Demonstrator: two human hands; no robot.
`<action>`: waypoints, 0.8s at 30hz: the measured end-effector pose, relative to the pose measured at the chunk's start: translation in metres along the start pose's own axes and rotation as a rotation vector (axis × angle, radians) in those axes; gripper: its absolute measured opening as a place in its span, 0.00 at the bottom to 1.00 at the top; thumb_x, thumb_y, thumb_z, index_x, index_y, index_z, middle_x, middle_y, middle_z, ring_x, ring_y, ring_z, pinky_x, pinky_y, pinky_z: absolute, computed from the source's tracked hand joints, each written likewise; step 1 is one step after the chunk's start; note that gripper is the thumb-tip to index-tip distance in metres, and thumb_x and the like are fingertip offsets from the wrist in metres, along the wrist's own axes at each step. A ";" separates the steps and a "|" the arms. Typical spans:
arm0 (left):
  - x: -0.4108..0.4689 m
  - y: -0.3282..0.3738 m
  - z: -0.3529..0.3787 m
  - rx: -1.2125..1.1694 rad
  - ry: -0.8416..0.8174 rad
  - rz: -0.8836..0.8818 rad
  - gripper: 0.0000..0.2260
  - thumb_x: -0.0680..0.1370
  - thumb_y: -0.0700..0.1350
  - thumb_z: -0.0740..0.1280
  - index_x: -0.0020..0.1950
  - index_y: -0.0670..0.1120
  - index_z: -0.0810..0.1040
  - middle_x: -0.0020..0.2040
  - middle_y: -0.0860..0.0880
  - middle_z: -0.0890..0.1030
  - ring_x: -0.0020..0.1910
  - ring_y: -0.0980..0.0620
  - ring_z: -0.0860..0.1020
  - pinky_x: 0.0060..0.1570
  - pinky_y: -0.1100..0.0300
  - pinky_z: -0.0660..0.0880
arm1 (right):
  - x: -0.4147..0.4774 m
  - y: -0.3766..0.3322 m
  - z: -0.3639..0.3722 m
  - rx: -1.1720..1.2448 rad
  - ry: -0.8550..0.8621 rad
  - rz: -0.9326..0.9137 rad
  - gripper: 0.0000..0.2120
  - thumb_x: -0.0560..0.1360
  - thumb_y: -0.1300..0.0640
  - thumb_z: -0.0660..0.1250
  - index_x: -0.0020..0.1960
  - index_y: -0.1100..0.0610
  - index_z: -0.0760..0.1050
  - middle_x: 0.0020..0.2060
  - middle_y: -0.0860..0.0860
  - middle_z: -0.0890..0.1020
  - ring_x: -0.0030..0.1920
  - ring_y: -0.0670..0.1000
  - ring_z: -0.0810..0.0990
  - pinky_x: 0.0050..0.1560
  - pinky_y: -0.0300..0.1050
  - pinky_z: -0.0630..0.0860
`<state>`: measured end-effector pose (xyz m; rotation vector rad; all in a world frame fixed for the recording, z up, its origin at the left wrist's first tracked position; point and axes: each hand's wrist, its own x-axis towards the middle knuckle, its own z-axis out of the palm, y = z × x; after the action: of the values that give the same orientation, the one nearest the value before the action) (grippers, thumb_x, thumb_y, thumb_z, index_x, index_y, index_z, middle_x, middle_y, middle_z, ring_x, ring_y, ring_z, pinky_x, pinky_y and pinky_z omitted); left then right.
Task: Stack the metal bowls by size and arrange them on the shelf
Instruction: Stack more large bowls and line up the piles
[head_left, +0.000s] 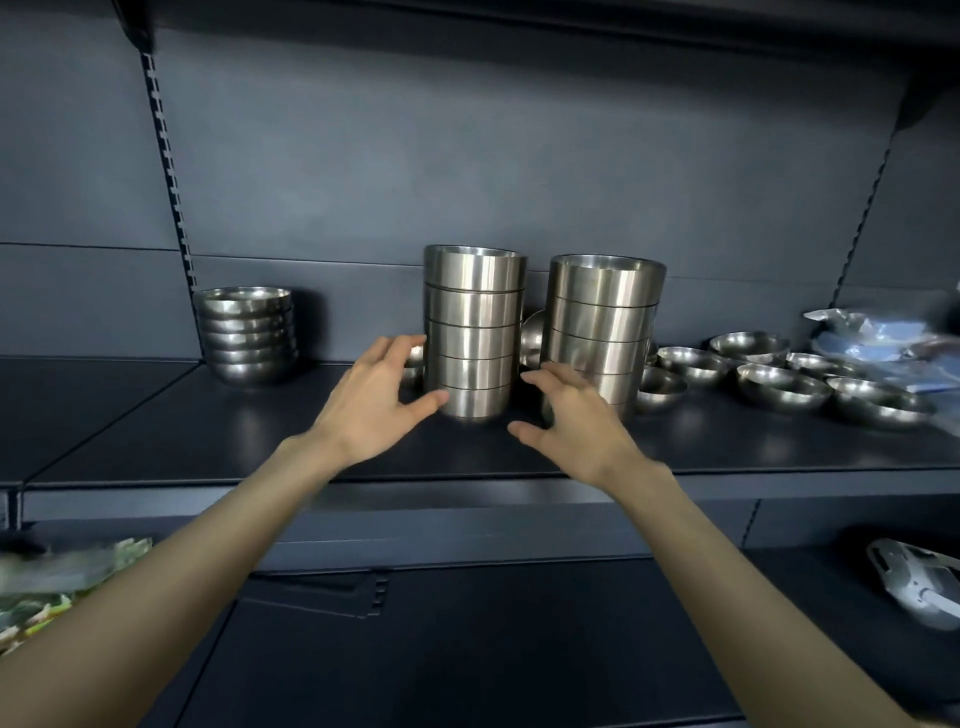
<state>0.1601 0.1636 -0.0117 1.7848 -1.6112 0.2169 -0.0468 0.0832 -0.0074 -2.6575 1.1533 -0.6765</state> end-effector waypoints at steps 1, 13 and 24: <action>0.004 -0.003 0.002 -0.013 -0.001 -0.020 0.29 0.75 0.55 0.69 0.72 0.47 0.65 0.67 0.48 0.70 0.64 0.49 0.72 0.65 0.50 0.69 | 0.006 0.001 0.003 0.010 -0.008 -0.009 0.30 0.77 0.49 0.66 0.75 0.54 0.60 0.76 0.52 0.58 0.75 0.55 0.59 0.72 0.52 0.62; 0.049 -0.021 0.032 -0.316 0.044 -0.245 0.33 0.73 0.55 0.71 0.73 0.47 0.62 0.68 0.48 0.70 0.66 0.51 0.71 0.63 0.58 0.69 | 0.052 0.014 0.051 0.291 0.034 0.020 0.44 0.75 0.46 0.68 0.79 0.57 0.44 0.78 0.56 0.52 0.75 0.57 0.60 0.72 0.52 0.62; 0.099 -0.046 0.044 -0.640 -0.117 -0.298 0.48 0.64 0.60 0.75 0.77 0.49 0.54 0.68 0.51 0.70 0.67 0.54 0.70 0.66 0.54 0.69 | 0.081 0.015 0.078 0.597 0.087 0.194 0.52 0.71 0.46 0.73 0.78 0.55 0.38 0.78 0.54 0.54 0.75 0.55 0.59 0.72 0.50 0.60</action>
<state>0.2090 0.0566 -0.0066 1.5104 -1.2675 -0.4973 0.0283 0.0115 -0.0537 -2.0118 1.0105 -0.9316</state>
